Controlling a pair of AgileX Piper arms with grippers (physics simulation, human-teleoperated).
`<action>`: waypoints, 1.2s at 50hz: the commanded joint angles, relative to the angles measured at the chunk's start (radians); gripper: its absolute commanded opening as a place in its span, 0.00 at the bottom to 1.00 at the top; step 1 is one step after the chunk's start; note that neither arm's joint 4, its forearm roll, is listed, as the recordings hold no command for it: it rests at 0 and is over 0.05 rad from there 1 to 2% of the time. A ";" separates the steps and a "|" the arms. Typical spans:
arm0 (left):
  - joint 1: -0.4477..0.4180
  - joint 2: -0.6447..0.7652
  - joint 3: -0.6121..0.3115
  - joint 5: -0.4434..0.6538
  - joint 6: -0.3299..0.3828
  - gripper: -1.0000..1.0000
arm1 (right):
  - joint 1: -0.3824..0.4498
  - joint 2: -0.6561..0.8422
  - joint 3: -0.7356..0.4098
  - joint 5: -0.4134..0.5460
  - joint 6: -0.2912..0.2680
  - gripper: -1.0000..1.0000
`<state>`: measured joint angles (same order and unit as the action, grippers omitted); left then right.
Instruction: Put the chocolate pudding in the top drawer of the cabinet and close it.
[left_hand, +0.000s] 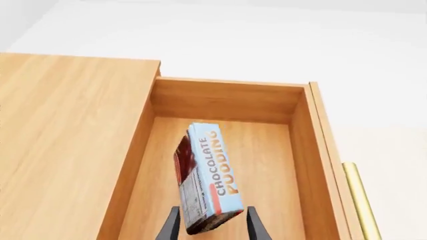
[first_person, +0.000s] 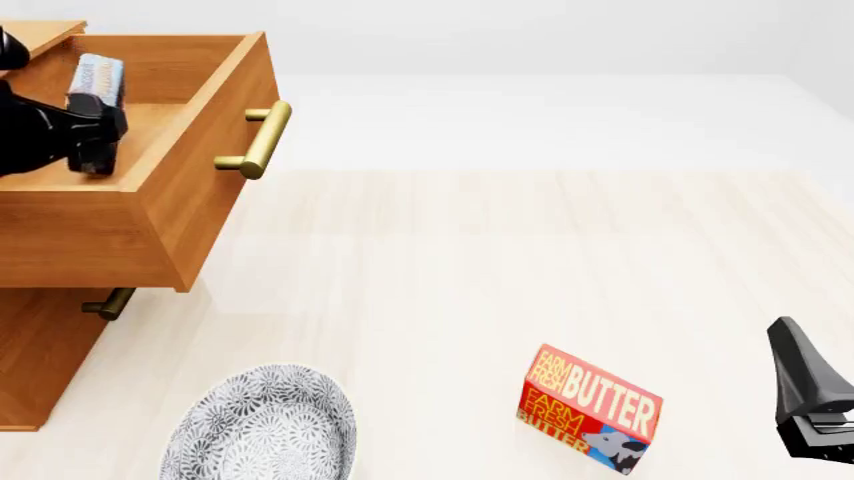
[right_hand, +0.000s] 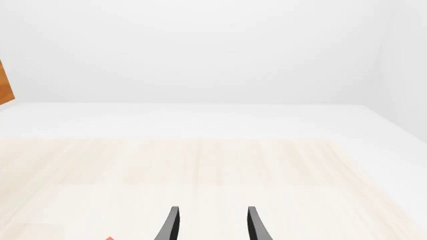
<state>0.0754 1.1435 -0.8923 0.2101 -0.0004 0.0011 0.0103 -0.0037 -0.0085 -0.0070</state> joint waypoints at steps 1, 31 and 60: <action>-0.004 -0.003 -0.011 0.005 0.010 1.00 | 0.000 0.000 0.000 0.000 0.000 1.00; 0.020 -0.074 -0.037 0.074 0.041 1.00 | 0.000 0.000 0.000 0.000 0.000 1.00; -0.011 -0.141 -0.181 0.220 0.084 1.00 | 0.000 0.000 0.000 0.000 0.000 1.00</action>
<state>0.0809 1.0206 -0.9962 0.3546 0.0698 0.0012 0.0103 -0.0037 -0.0085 -0.0069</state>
